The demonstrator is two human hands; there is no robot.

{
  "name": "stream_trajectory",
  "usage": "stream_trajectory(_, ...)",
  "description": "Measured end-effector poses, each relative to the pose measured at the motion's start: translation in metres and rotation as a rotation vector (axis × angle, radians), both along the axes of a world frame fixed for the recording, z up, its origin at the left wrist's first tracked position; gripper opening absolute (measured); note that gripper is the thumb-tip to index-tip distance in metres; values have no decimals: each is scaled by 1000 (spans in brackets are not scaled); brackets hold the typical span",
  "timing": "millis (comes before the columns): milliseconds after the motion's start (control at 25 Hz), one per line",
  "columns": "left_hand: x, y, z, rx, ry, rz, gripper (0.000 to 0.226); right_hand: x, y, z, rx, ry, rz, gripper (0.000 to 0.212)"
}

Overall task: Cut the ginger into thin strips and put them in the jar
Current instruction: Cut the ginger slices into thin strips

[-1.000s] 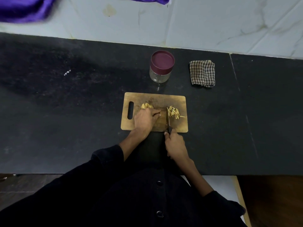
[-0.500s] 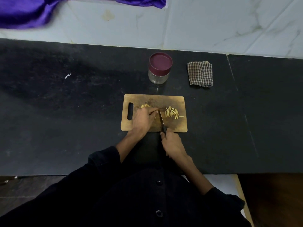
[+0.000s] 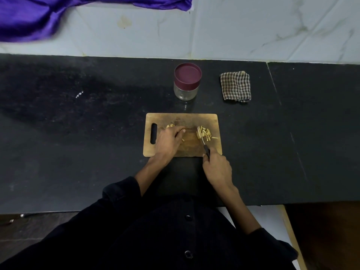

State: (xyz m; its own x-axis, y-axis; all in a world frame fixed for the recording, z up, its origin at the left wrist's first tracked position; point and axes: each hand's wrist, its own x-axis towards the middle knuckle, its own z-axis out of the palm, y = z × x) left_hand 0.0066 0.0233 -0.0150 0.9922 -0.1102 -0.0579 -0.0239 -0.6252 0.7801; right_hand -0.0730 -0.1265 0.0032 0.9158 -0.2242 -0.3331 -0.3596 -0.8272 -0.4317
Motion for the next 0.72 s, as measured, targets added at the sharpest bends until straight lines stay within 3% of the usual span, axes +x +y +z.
stream_trajectory(320,1,8,-2,-44,0,89,23,-3,-3,-1,38,-24,-18,31)
stream_trajectory(720,-1,51,-2,-61,-79,242,23,12,5,-9,264,-48,4,24)
